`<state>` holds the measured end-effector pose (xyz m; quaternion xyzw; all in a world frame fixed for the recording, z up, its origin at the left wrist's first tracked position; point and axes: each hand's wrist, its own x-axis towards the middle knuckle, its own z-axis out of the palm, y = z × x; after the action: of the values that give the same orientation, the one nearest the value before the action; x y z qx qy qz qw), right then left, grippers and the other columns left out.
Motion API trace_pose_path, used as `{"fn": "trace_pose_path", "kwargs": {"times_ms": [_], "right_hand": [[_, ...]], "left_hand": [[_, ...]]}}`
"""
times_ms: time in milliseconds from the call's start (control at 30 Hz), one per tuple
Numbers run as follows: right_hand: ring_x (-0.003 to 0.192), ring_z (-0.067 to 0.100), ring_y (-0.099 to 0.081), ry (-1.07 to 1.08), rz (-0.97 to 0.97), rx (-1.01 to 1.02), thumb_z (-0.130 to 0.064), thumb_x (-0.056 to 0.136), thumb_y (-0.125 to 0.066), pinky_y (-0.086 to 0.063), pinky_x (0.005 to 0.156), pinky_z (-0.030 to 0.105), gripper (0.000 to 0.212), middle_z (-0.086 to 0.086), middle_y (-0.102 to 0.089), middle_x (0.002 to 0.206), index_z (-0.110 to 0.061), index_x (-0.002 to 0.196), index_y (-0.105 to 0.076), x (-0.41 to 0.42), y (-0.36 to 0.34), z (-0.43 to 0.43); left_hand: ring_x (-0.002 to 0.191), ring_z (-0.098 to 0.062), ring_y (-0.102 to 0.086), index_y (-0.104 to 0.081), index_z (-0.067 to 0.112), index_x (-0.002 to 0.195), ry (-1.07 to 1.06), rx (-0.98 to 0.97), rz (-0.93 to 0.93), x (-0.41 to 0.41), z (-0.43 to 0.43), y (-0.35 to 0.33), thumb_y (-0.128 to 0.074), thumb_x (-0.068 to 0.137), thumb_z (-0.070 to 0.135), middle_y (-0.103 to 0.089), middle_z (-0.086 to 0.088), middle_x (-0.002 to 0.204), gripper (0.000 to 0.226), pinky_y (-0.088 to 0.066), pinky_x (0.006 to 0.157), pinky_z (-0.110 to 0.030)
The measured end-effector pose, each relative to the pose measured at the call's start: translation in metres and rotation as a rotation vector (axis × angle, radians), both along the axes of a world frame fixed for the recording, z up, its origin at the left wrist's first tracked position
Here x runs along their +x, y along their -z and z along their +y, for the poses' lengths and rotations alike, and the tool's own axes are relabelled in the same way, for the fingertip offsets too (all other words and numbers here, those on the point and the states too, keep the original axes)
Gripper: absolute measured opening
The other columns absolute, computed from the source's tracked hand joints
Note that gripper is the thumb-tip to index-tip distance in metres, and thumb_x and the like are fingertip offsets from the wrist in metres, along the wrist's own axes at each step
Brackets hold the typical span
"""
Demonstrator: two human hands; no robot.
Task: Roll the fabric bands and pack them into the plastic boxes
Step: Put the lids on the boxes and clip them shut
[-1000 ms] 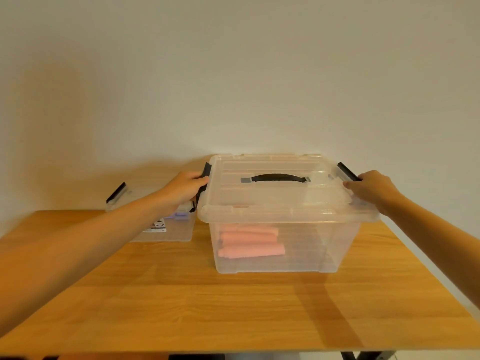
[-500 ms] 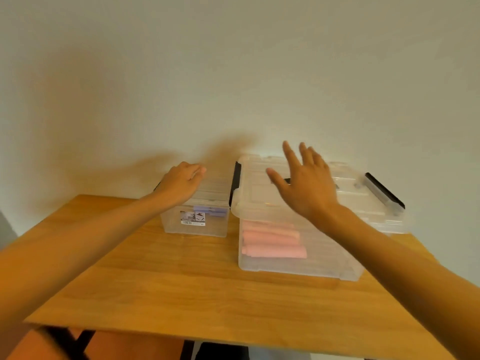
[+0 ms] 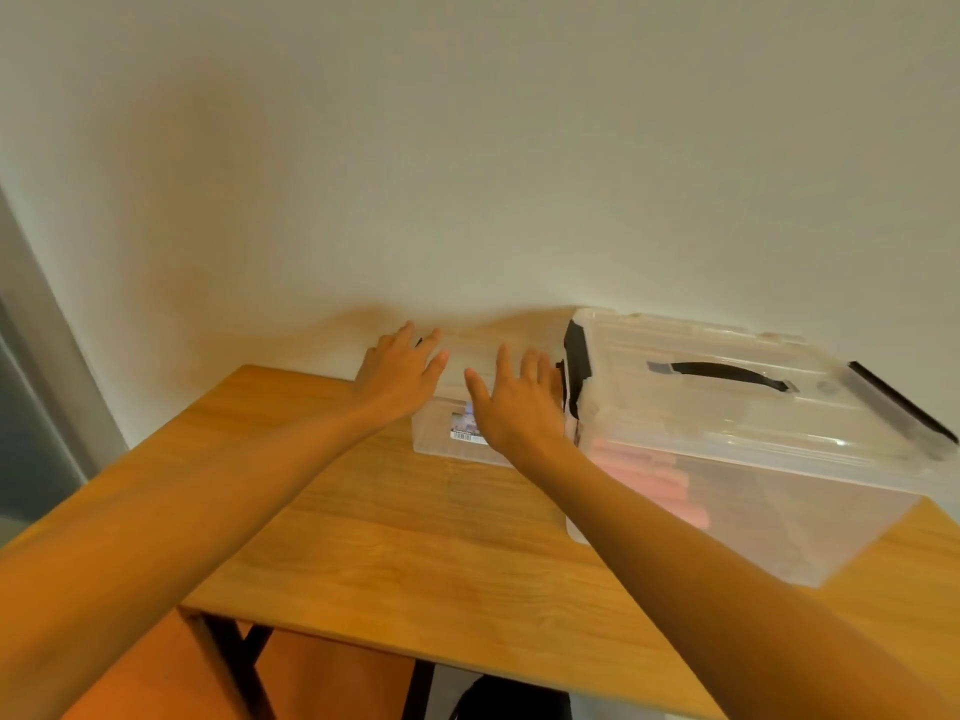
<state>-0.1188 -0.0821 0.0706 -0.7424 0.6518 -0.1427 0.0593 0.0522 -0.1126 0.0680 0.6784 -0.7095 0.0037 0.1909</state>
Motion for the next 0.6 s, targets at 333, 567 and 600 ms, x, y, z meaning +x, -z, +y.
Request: {"fn": "trace_pose_path", "kwargs": {"times_ms": [333,567,600], "right_hand": [[0.154,0.042,-0.010,0.296,-0.149,0.128,-0.058,0.107,-0.027,-0.019,0.123,0.050,0.081,0.027,0.001,0.166,-0.001,0.161,-0.007,-0.003,0.022,-0.027],[0.136,0.040,-0.043,0.207,-0.355,0.029,-0.040,0.109,-0.039,-0.045,0.107,0.048,0.069,0.023,-0.022,0.159,-0.004,0.161,-0.010,0.007,0.035,-0.051],[0.133,0.040,-0.047,0.219,-0.415,0.051,-0.035,0.109,-0.040,-0.047,0.103,0.046,0.071,0.023,-0.021,0.161,-0.003,0.161,-0.004,0.009,0.034,-0.053]], "left_hand": [[0.151,-0.043,-0.008,-0.012,0.035,0.160,-0.014,0.093,0.149,0.024,-0.029,0.040,-0.021,0.107,0.053,0.003,-0.026,0.165,0.058,-0.017,0.121,-0.052],[0.120,-0.034,-0.054,-0.010,0.018,0.161,0.018,0.111,0.343,0.047,-0.036,0.047,-0.033,0.104,0.056,-0.034,-0.019,0.150,0.073,-0.049,0.095,-0.043],[0.123,-0.035,-0.053,-0.009,0.018,0.161,0.017,0.110,0.364,0.051,-0.036,0.047,-0.037,0.102,0.057,-0.038,-0.020,0.148,0.076,-0.049,0.096,-0.044]]}}
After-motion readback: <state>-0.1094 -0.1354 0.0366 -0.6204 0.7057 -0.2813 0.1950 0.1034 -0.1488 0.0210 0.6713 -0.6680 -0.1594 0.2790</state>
